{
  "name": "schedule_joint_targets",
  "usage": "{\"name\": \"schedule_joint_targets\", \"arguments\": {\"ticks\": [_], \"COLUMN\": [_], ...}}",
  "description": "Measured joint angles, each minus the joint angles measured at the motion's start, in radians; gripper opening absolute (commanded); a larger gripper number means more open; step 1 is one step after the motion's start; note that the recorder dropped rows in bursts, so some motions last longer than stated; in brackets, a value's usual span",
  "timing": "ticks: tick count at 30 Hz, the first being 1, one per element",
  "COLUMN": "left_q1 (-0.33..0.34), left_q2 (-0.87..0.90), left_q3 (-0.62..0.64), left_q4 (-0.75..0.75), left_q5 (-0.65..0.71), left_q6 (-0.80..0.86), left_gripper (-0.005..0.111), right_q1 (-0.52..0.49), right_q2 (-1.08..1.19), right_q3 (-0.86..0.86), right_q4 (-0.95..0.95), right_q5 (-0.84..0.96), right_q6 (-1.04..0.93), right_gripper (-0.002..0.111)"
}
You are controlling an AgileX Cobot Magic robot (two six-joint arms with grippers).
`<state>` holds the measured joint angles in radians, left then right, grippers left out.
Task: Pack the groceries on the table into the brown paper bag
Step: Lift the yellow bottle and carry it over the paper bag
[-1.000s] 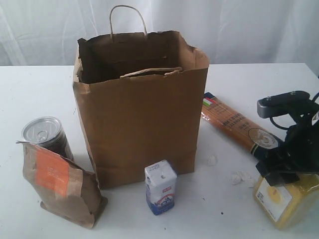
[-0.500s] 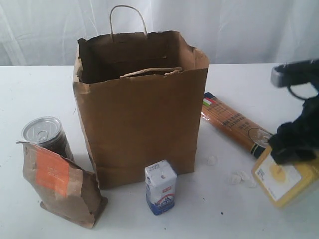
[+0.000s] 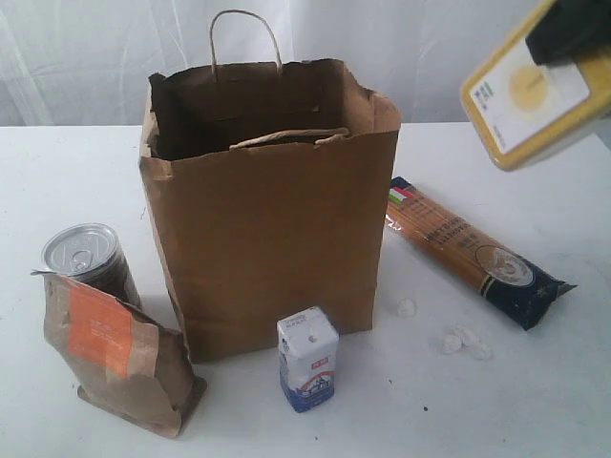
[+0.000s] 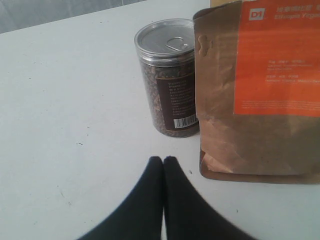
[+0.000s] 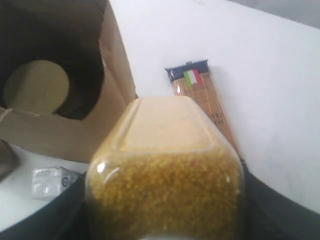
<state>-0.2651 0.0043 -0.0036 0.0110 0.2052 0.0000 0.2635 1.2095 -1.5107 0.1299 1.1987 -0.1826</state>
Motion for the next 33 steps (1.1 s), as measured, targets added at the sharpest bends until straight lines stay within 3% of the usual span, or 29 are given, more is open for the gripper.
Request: {"name": "schedule_joint_targets", "arguments": {"ticks": [19,33], "left_q1": [0.0,0.0], "left_q2": [0.0,0.0], "left_q3": [0.0,0.0], "left_q4": [0.0,0.0], "left_q5": [0.0,0.0], "left_q6": [0.0,0.0], "left_gripper": [0.0,0.0], "right_q1": [0.302,0.365], "right_q2": [0.383,0.67], "right_q3": [-0.534,-0.575], "right_q4": [-0.027,-0.054], "right_q5": [0.029,0.046], "right_q6": [0.002,-0.01], "right_gripper": [0.0,0.0]}}
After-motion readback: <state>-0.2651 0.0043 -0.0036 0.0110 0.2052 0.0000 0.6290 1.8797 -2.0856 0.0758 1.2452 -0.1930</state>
